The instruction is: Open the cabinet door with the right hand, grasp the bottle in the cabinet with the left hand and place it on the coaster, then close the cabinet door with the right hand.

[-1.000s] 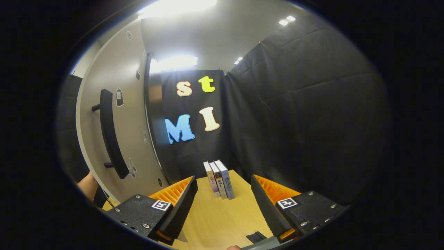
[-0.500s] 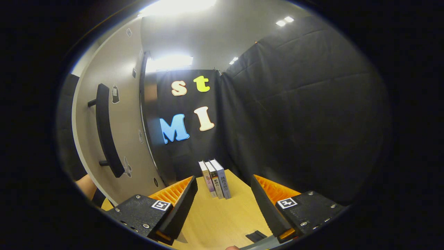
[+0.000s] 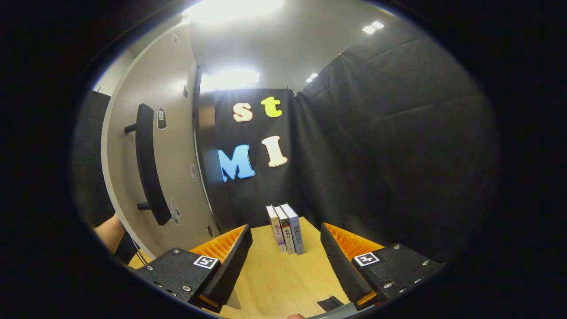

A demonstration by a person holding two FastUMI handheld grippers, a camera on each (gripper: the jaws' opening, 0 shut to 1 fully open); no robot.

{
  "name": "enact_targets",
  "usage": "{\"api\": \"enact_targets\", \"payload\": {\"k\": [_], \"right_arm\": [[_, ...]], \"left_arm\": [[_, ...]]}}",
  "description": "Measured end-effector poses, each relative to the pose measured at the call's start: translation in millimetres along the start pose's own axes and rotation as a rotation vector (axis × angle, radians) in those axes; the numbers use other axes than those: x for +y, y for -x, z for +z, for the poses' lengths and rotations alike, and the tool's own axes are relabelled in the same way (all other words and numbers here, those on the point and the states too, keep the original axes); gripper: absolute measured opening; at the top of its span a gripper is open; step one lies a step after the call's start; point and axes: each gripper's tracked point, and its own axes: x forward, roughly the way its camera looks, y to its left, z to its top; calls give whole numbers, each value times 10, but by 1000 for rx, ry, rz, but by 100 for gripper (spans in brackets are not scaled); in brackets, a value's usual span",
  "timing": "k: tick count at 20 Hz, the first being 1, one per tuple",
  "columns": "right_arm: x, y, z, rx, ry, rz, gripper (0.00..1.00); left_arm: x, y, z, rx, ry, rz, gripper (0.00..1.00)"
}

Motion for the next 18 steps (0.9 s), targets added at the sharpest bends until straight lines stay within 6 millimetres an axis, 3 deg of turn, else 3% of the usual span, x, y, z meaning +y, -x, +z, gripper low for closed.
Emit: {"api": "enact_targets", "payload": {"k": [1, 3, 4, 5, 9, 18], "right_arm": [[2, 2, 2, -1, 3, 19, 95], [10, 22, 1, 1, 11, 51, 95], [17, 27, 8, 2, 13, 67, 91], [15, 31, 0, 3, 14, 81, 95], [1, 101, -13, 8, 17, 134, 95], [-8, 160, -78, 19, 39, 220, 95]], "left_arm": [[14, 109, 35, -6, 0, 5, 72], [51, 323, 86, -23, -10, 22, 72], [67, 424, 89, -29, -18, 31, 72], [71, 525, 97, -31, -27, 38, 72], [103, 877, 151, -46, -57, 66, 72], [82, 1743, -67, -66, -95, 121, 72]]}}
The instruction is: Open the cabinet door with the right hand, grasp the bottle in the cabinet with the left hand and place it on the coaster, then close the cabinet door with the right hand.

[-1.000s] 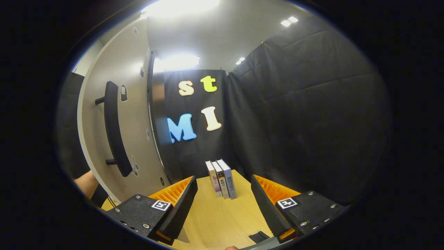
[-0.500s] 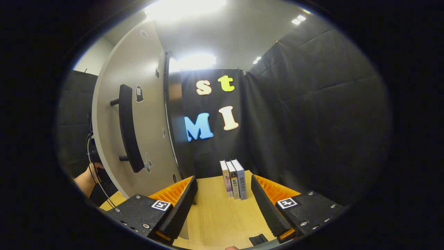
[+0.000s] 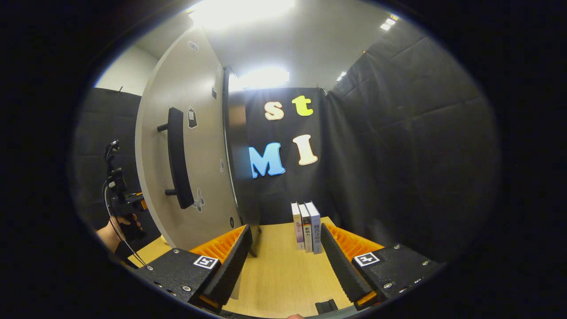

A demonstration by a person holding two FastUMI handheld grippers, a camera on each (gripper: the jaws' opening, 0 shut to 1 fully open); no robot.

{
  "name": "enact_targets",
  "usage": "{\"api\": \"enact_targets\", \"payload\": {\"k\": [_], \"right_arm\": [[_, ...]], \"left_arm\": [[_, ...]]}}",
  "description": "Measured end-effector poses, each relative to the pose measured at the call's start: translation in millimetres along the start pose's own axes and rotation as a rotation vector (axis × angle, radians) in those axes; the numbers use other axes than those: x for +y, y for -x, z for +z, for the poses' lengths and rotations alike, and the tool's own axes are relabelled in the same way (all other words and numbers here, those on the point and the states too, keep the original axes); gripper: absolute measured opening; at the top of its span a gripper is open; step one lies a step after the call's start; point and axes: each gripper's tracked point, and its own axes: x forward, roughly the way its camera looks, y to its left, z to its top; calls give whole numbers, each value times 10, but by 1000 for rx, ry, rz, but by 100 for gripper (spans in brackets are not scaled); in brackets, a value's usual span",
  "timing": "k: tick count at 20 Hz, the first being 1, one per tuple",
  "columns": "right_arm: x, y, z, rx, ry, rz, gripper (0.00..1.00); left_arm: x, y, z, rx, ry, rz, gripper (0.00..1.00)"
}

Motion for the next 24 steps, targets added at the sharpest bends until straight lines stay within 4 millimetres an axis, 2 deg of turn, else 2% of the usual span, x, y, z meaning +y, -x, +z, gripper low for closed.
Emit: {"api": "enact_targets", "payload": {"k": [4, 8, 12, 17, 18, 19, 20, 24], "right_arm": [[22, -3, -64, 0, 35, 29, 95], [68, -20, -150, 9, 25, 58, 95], [91, -39, -225, 13, 25, 69, 95], [116, -69, -245, 11, 18, 71, 95], [117, -71, -237, 9, 20, 68, 91], [114, -77, -246, 10, 22, 65, 91], [114, -83, -252, 13, 22, 63, 95], [117, -96, -221, 15, 29, 56, 95]], "left_arm": [[1, 397, -269, 14, 5, 14, 72], [-7, 693, -508, 21, -11, 11, 72], [77, 1003, -754, 11, 5, 49, 72], [171, 1305, -1052, 20, 4, 70, 72], [162, 1351, -1139, 28, 6, 68, 72], [186, 1388, -1215, 41, 13, 70, 72], [211, 1437, -1305, 51, 22, 76, 72], [328, 1649, -1658, 94, 23, 116, 72]]}}
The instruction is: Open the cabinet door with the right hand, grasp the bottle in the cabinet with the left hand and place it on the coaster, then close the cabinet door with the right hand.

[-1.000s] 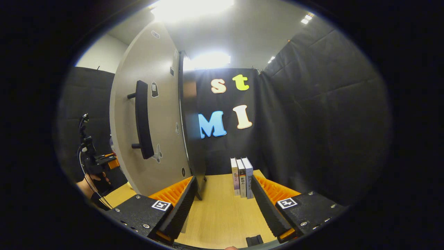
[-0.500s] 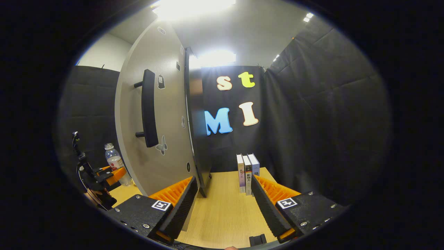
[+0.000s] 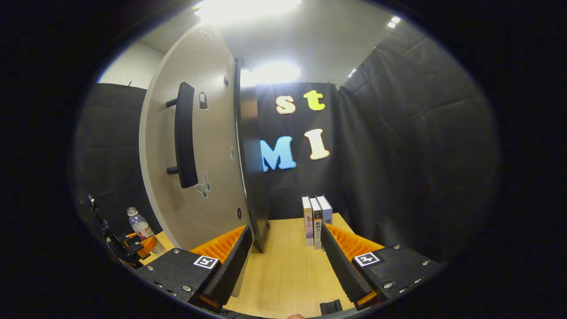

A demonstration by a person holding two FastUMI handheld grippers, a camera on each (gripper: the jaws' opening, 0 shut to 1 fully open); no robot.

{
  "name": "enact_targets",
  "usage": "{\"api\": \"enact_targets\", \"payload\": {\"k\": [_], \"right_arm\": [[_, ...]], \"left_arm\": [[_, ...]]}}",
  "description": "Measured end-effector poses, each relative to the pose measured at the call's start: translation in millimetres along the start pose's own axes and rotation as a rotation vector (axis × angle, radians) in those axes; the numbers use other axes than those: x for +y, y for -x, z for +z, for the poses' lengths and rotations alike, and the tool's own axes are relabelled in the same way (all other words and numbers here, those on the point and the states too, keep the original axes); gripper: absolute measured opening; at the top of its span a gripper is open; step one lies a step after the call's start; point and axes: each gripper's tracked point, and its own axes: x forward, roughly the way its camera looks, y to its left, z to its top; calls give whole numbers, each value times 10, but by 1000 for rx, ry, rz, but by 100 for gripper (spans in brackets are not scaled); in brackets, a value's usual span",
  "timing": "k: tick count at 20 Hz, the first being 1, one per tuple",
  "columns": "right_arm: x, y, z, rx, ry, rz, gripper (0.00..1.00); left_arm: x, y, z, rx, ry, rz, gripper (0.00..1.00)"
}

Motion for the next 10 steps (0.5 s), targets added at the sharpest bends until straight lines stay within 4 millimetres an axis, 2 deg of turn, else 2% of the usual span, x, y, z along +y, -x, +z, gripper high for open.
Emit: {"api": "enact_targets", "payload": {"k": [6, 10], "right_arm": [[-8, 3, 178, -59, -4, -35, 95], [-53, -169, 100, -25, 8, -49, 95]], "left_arm": [[53, 251, -535, 64, 13, 21, 72], [27, 289, -858, 112, -33, 18, 72]]}}
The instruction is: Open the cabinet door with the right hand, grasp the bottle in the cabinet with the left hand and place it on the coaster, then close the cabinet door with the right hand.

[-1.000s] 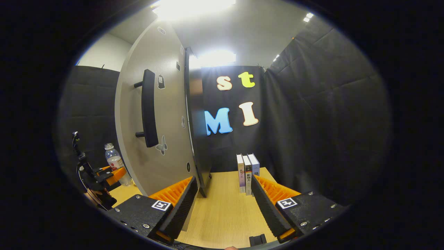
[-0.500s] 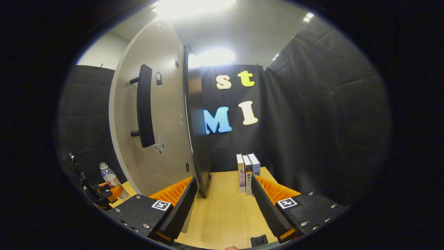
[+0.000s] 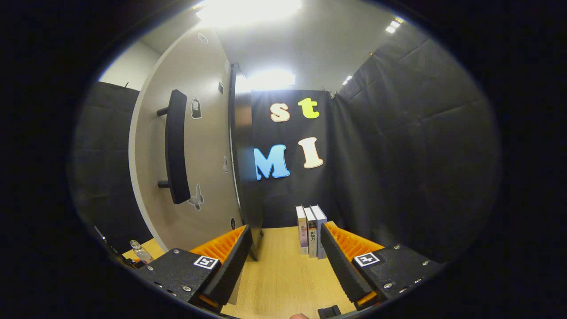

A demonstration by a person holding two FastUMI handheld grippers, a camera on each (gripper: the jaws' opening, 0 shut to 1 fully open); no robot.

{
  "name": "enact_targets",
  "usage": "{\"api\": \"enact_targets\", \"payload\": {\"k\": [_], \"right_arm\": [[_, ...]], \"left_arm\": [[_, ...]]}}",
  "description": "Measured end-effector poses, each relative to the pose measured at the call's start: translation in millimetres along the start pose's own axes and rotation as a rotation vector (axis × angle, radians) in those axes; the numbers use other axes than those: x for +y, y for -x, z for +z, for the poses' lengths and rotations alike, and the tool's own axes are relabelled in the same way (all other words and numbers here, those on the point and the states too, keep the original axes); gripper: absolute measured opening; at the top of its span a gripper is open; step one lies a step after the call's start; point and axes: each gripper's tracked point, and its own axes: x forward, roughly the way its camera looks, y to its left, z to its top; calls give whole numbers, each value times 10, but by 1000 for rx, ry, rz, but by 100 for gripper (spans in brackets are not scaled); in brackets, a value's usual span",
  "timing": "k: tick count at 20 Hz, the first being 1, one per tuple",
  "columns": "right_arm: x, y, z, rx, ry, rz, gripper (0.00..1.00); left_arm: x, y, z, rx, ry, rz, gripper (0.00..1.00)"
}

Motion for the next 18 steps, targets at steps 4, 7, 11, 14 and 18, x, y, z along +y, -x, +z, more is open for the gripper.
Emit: {"api": "enact_targets", "payload": {"k": [4, 7, 11, 14, 18], "right_arm": [[-1, -30, -42, 22, 19, -9, 91], [22, -87, -64, 41, 57, -2, 95], [57, -112, 10, 26, 88, 6, 95], [111, -134, 14, 23, 100, 17, 95], [213, -153, 17, 20, 110, 38, 95]], "left_arm": [[10, -84, -262, 38, -8, 5, 72], [-6, -56, -404, 60, -5, 21, 73], [-7, -74, -484, 58, 0, 40, 73], [-40, -72, -489, 57, 19, 44, 73], [-41, -35, -524, 64, 33, 47, 74]]}}
